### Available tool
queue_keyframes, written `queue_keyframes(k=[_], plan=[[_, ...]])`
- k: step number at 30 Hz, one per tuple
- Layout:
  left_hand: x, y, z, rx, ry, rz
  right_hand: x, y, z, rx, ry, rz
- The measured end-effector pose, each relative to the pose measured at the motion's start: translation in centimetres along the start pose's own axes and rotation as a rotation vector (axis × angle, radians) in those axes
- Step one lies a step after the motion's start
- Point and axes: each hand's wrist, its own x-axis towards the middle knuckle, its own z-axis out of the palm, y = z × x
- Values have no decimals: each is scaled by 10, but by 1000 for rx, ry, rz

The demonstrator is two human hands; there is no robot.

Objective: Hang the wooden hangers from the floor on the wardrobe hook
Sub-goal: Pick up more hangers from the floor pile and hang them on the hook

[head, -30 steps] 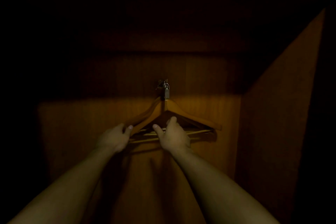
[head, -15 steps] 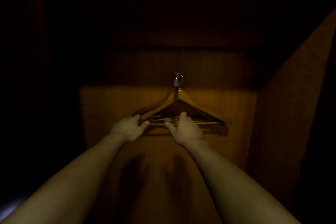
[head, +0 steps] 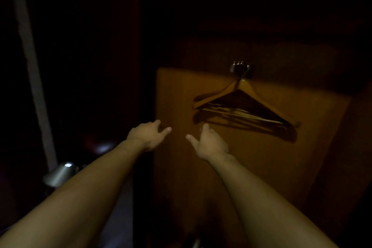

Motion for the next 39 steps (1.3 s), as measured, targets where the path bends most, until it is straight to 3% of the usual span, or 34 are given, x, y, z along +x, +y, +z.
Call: queue_keyframes(k=[9,18,27,39], plan=[[-98,-103,-45,37,76,-263,-54,-80,31,95,-153,-214],[-216,-219,-96,113,78,-485,-118,-210,86,115,-279,-491],[-347,-324,-136,172,53,-719,-221,-331,144,86,-509,-740],[-446,-415,-121,180,-121,-782,-305,-401,220,-72,-675,-895]])
